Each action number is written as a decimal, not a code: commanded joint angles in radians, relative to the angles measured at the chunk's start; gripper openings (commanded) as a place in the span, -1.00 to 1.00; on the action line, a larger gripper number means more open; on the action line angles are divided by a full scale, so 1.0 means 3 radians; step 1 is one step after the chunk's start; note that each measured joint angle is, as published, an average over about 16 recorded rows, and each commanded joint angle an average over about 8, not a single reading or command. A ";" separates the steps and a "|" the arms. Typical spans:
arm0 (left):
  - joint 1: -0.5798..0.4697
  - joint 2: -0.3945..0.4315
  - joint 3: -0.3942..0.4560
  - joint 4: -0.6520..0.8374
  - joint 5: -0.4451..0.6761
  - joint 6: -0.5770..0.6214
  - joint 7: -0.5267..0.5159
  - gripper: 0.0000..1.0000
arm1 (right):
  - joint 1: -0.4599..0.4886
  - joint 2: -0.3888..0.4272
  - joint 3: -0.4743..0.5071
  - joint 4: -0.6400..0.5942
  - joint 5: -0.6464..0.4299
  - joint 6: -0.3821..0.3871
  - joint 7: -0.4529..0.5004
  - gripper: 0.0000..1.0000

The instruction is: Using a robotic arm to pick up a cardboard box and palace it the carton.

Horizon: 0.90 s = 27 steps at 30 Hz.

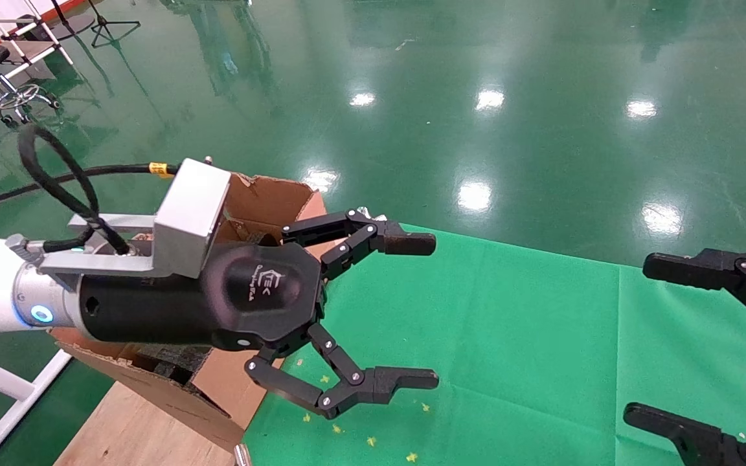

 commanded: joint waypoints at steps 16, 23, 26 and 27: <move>0.0000 0.0000 0.0000 0.0000 0.0001 0.0000 0.0000 1.00 | 0.0000 0.0000 0.0000 0.0000 0.0000 0.0000 0.0000 1.00; 0.0000 0.0000 0.0000 0.0000 0.0001 0.0000 0.0000 1.00 | 0.0000 0.0000 0.0000 0.0000 0.0000 0.0000 0.0000 1.00; 0.0000 0.0000 0.0000 0.0000 0.0001 0.0000 0.0000 1.00 | 0.0000 0.0000 0.0000 0.0000 0.0000 0.0000 0.0000 1.00; 0.0000 0.0000 0.0000 0.0000 0.0001 0.0000 0.0000 1.00 | 0.0000 0.0000 0.0000 0.0000 0.0000 0.0000 0.0000 1.00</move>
